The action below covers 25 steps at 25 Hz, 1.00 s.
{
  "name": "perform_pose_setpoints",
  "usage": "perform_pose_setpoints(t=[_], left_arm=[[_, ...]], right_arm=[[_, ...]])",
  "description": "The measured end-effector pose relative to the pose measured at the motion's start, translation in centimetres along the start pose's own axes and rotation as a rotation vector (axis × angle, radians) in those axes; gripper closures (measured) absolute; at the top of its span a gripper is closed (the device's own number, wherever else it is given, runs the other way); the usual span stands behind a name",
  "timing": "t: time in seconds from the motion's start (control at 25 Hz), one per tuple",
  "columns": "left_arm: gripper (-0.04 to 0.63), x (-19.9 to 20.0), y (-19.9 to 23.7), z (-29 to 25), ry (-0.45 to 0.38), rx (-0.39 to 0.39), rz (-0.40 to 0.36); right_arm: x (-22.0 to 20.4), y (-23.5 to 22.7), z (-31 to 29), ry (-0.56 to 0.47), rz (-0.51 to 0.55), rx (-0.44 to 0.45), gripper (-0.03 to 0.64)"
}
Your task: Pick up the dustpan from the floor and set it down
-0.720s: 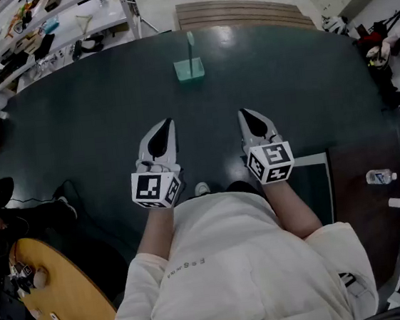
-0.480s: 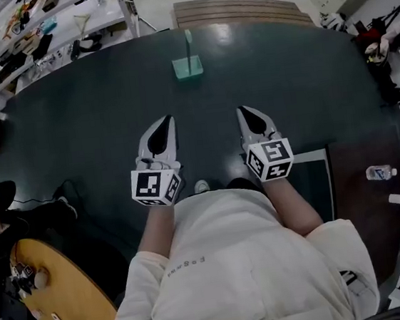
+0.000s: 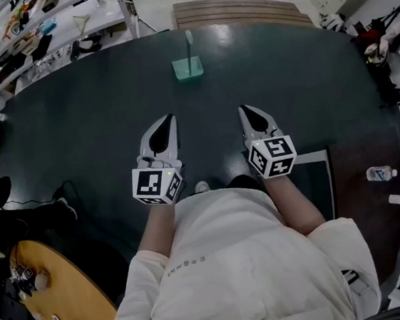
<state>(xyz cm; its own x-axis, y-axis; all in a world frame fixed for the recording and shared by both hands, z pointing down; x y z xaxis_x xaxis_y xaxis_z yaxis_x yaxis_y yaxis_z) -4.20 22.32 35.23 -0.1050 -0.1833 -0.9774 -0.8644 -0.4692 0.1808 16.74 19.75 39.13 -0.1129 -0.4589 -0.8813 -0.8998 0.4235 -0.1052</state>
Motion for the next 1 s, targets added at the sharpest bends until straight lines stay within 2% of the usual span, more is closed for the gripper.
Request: perform_pose_setpoints(t=[0.28,0.4,0.52,0.76,1.0], left_arm=[[0.591,-0.7,1.5,-0.2,0.020,0.013,0.023],[0.591,-1.2,2.1,-1.2,0.036,0.013,0.007],[0.591,-1.9,3.1,-2.8,0.059,0.018,0.030],[0.591,-2.6,6.5,-8.6,0.102,0.036,0.054],[0.591,-1.7,11.5,-17.1,0.128,0.051,0.054]], right_arm=[[0.0,0.8,-1.6,0.040,0.005,0.012,0.624],[0.3,0.9,-2.9,0.049,0.004,0.023,0.624],[0.3,0.6,-4.9,0.070,-0.007,0.030,0.624],[1.4,-2.9,-11.1,0.136,-0.028,0.030,0.624],[5.0,-7.5,-19.7,0.168,-0.042,0.034,0.624]])
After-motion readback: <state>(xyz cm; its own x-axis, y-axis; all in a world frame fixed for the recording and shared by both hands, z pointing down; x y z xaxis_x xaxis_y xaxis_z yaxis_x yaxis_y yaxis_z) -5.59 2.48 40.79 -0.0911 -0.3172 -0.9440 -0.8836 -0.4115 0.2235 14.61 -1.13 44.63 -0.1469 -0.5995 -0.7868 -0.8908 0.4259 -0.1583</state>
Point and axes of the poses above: the fingertips, and each gripper's own axes: z backward along the fingers, y to its left, x out of its top, the point moved 4 cm from there along z, backward along the fingers, and after that the axes turned 10 degrees about y, right-handed, at the moved point
